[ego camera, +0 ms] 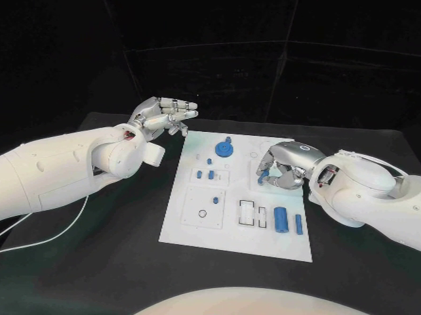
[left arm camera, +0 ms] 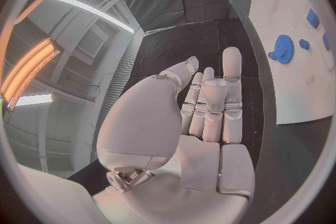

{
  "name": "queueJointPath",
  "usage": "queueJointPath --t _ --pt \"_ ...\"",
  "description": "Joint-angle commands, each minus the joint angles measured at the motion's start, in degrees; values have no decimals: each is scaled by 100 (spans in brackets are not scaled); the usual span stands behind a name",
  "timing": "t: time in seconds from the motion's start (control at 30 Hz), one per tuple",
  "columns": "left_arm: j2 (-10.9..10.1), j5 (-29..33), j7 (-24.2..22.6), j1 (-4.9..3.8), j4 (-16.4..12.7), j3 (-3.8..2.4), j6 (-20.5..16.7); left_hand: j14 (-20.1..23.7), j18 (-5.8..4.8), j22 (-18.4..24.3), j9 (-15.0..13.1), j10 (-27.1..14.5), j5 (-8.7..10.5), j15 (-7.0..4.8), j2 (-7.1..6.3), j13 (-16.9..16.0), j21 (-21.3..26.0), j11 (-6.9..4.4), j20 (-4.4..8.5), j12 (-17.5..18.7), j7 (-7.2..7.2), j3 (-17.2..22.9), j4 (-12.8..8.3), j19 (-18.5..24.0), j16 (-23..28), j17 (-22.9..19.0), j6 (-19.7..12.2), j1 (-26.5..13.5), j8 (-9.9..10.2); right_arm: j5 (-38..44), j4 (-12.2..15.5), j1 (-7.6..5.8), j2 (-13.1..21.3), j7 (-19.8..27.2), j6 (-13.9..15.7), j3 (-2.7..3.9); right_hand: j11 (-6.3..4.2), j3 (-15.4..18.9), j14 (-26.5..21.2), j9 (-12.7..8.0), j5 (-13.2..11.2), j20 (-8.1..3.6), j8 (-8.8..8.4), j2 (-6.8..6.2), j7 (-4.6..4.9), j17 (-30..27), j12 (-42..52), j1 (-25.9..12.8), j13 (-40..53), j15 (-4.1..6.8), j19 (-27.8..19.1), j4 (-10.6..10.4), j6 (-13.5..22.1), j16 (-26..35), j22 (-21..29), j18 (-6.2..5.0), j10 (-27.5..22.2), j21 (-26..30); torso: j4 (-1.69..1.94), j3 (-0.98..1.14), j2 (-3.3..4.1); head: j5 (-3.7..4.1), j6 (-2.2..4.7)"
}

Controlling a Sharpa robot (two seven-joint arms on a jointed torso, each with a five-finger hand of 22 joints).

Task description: Assemble the parts on the task board

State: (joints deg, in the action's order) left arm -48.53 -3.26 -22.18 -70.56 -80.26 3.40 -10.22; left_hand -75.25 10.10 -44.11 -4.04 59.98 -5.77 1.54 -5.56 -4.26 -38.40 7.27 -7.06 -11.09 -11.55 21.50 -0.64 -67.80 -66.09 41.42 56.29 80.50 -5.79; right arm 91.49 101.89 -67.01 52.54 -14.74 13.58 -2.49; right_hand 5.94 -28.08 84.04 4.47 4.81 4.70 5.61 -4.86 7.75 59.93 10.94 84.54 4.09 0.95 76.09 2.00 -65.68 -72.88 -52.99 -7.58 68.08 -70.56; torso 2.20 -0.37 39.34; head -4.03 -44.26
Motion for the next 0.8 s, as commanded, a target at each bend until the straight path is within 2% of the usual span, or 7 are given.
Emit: queueJointPath --t 0.03,0.23,0.47,0.63,0.8 --pt "14 20 -26 -9 7 -5 28 3 36 5 -3 -46 -23 35 -5 6 29 5 -36 -34 -5 -11 -30 -4 -21 0 -26 33 -26 -321 241 -23 43 140 349 8 -247 -49 131 -7 37 -11 -2 -40 12 14 -35 40 70 45 26 23 -29 -42 -13 85 295 -44 0 0 4 -15 13" --pt "38 20 -28 -9 6 -5 31 3 36 5 -3 -46 -22 35 -5 6 29 5 -36 -35 -5 -11 -29 -4 -22 1 -26 31 -27 -475 432 -29 -193 294 414 8 -236 -98 133 -13 65 -10 -20 -73 24 21 -57 22 75 39 23 66 -13 -49 -23 86 286 -56 13 1 17 -57 -9" --pt "63 20 -29 -10 6 -5 28 1 35 5 -3 -48 -22 36 -5 6 29 6 -37 -38 -6 -12 -27 -4 -24 5 -27 27 -28 -397 285 6 -759 473 370 1 -228 -114 132 -18 79 -8 -31 -87 32 18 -72 4 77 34 16 79 0 -49 -19 85 274 -56 14 -3 14 -113 -33" --pt "90 20 -29 -10 1 -6 32 1 35 5 -3 -48 -22 36 -5 6 29 6 -37 -38 -6 -12 -27 -4 -24 5 -27 27 -28 -275 91 124 -1128 559 242 -2 -221 -128 131 -21 89 -6 -41 -97 39 14 -86 -12 78 29 10 91 13 -48 -17 85 263 -57 11 -6 18 -171 -62" --pt "119 20 -27 -11 -2 -6 34 1 35 5 -3 -48 -22 36 -5 6 29 6 -37 -38 -6 -12 -27 -4 -24 5 -27 27 -28 -111 -160 334 -1469 626 46 -7 -214 -140 131 -25 97 -3 -53 -103 46 16 -100 -27 78 23 5 101 27 -51 -16 84 248 -59 2 -3 16 -214 -111"
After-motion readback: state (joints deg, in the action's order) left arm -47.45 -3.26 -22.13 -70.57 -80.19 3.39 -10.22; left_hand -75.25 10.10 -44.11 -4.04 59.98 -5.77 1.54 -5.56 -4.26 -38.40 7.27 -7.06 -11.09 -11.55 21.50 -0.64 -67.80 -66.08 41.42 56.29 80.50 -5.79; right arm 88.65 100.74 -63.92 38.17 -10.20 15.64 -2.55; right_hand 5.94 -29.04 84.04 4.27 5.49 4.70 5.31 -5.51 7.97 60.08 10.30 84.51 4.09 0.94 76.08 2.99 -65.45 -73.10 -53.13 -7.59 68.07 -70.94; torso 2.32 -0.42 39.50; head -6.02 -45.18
